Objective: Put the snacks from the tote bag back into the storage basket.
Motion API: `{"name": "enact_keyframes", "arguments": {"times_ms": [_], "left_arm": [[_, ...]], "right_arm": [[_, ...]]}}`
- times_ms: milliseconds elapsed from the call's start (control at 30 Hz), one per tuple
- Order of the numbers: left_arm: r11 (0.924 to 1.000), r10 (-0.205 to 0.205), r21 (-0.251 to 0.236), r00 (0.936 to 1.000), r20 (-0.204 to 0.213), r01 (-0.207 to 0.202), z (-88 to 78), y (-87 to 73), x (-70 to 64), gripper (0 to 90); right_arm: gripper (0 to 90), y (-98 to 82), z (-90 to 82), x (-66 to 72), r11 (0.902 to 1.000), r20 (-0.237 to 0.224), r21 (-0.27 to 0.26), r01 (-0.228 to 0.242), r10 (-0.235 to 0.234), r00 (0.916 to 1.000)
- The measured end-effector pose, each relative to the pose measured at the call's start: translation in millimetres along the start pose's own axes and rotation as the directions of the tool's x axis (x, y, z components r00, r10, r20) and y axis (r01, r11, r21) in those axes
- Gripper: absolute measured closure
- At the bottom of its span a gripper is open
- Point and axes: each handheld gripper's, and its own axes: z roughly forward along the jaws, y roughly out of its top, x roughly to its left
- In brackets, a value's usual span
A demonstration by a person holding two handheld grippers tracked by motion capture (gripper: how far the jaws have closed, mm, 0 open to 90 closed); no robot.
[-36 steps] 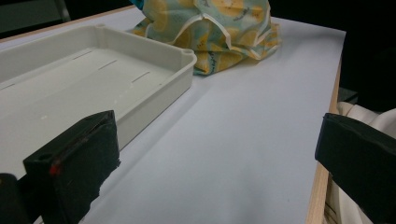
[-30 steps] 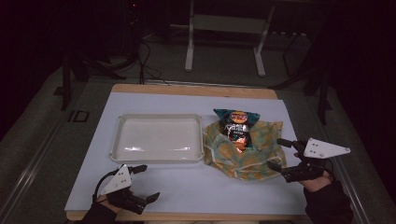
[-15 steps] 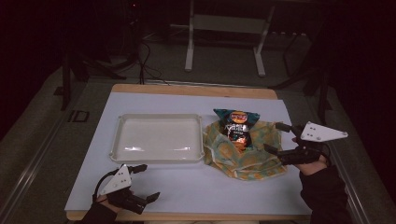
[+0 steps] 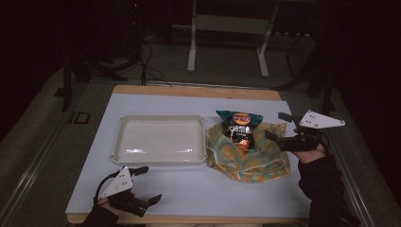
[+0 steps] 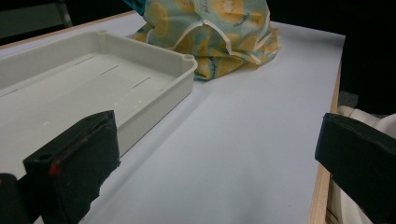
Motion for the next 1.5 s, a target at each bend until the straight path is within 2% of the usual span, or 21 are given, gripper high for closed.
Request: {"name": "enact_keyframes", "arguments": {"times_ms": [167, 500, 1033, 1167, 1300, 1500], "left_arm": [[1.0, -0.001, 0.0, 1.0, -0.002, 0.001, 0.1, 0.0, 0.0, 0.3], [1.0, 0.001, 0.002, 1.0, 0.001, -0.001, 0.5, 0.0, 0.2, 0.3], [1.0, 0.005, 0.008, 1.0, 0.006, -0.005, 1.3, -0.2, 0.3, 0.3], [1.0, 0.004, 0.008, 1.0, 0.007, -0.004, 1.6, -0.4, 0.5, 0.3], [1.0, 0.002, 0.009, 1.0, 0.006, -0.002, 2.0, -0.7, 0.7, 0.3], [0.9999, 0.002, 0.01, 1.0, 0.007, -0.002, 2.0, -1.0, 0.8, 0.3]], "right_arm": [[13.9, -1.5, 9.8, -7.6, 0.9998, 0.058, 0.018, -0.007, 0.006, 0.9983], [14.9, -6.1, 27.2, -23.6, 0.9981, 0.089, 0.05, -0.036, 0.031, 0.9956], [15.7, -26.5, 60.3, -56.2, 0.9871, 0.082, 0.116, -0.11, 0.101, 0.9915], [18.2, -30.7, 68.8, -61.5, 0.9821, 0.082, 0.141, -0.126, 0.115, 0.99], [19.6, -37.6, 79.9, -67.7, 0.9728, 0.078, 0.183, -0.142, 0.13, 0.9885], [23.9, -48.4, 90.0, -75.5, 0.9644, 0.056, 0.198, -0.175, 0.167, 0.9843]]}}
